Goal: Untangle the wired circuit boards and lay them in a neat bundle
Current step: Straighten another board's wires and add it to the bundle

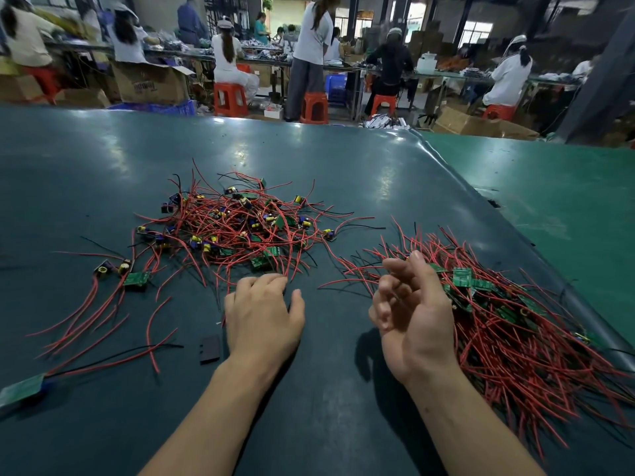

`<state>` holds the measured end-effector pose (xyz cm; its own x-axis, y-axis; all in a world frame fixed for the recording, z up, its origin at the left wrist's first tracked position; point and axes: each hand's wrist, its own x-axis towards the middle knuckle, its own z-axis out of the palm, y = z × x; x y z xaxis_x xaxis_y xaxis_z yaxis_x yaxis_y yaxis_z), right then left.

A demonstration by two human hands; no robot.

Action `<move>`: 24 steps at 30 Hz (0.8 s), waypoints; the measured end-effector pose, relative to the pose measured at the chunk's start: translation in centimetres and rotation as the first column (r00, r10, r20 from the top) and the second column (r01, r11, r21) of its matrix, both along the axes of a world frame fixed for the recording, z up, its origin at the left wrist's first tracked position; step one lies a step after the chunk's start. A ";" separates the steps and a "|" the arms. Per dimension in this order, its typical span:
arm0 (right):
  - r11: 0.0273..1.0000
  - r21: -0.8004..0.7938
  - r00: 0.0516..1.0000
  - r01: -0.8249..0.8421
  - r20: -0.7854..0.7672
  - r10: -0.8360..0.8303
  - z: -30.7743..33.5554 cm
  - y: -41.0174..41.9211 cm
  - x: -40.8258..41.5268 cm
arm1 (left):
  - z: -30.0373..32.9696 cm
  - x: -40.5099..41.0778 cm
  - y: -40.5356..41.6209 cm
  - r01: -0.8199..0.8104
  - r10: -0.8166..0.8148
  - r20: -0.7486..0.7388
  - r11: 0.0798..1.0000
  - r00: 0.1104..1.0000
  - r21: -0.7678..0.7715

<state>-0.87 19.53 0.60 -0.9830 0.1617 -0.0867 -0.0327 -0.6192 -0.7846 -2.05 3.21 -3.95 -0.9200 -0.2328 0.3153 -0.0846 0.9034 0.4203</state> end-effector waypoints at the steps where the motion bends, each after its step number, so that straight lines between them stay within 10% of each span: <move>1: 1.000 0.006 1.000 -0.006 -0.009 0.006 0.0 0.0 0.0 | 0.0 0.0 0.0 0.008 -0.006 -0.050 0.999 0.999 0.040; 4: 0.999 0.037 0.999 -0.023 -0.046 0.025 0.1 -0.2 0.1 | 0.1 -0.3 -0.2 0.024 -0.007 -0.148 0.993 0.989 0.112; 10: 0.994 0.079 0.993 -0.070 -0.085 0.077 -0.3 -0.3 0.3 | -0.5 -1.7 -0.3 0.102 -0.076 0.186 0.986 0.980 -0.133; 24: 0.991 0.101 0.989 -0.086 -0.114 0.097 -0.4 -0.1 0.1 | 0.1 -1.9 -1.4 0.118 -0.115 0.031 0.986 0.993 -0.114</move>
